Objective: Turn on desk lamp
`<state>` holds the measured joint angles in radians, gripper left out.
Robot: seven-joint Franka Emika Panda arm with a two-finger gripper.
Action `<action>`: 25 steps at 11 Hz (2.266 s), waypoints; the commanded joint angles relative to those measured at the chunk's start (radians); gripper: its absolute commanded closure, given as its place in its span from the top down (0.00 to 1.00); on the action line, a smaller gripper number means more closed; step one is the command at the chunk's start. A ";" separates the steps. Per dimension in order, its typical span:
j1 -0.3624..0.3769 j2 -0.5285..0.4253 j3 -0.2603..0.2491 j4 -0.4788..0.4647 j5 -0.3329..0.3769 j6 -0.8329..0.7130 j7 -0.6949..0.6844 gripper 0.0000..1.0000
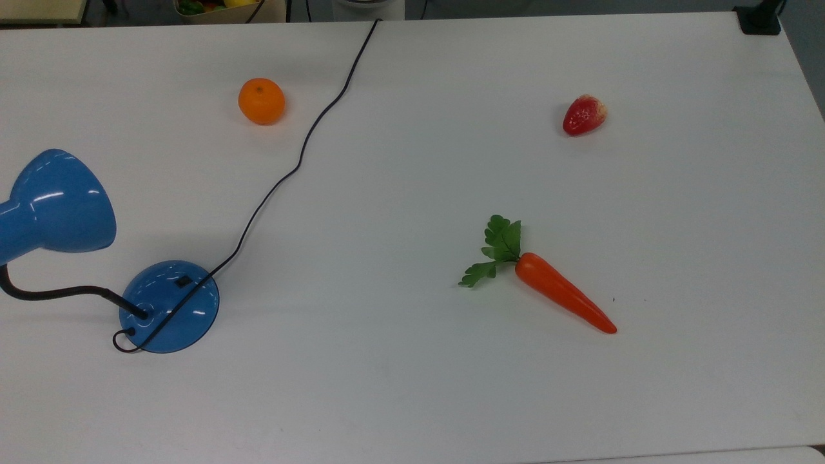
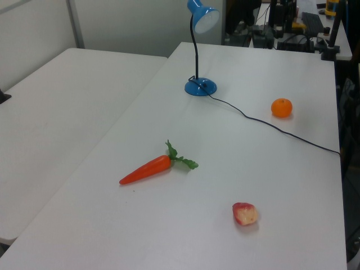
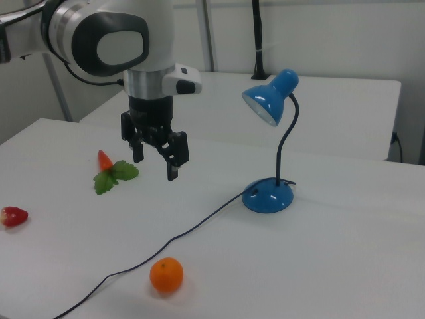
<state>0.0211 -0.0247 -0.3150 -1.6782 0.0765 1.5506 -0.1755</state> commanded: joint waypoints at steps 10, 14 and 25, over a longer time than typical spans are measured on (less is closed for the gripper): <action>-0.006 0.000 0.004 0.011 0.002 0.009 -0.025 1.00; -0.007 0.002 -0.004 0.008 0.017 0.014 -0.024 0.43; -0.032 0.009 0.002 -0.037 0.062 0.230 0.089 0.03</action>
<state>-0.0077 -0.0191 -0.3188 -1.6869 0.1169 1.6899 -0.1482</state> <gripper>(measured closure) 0.965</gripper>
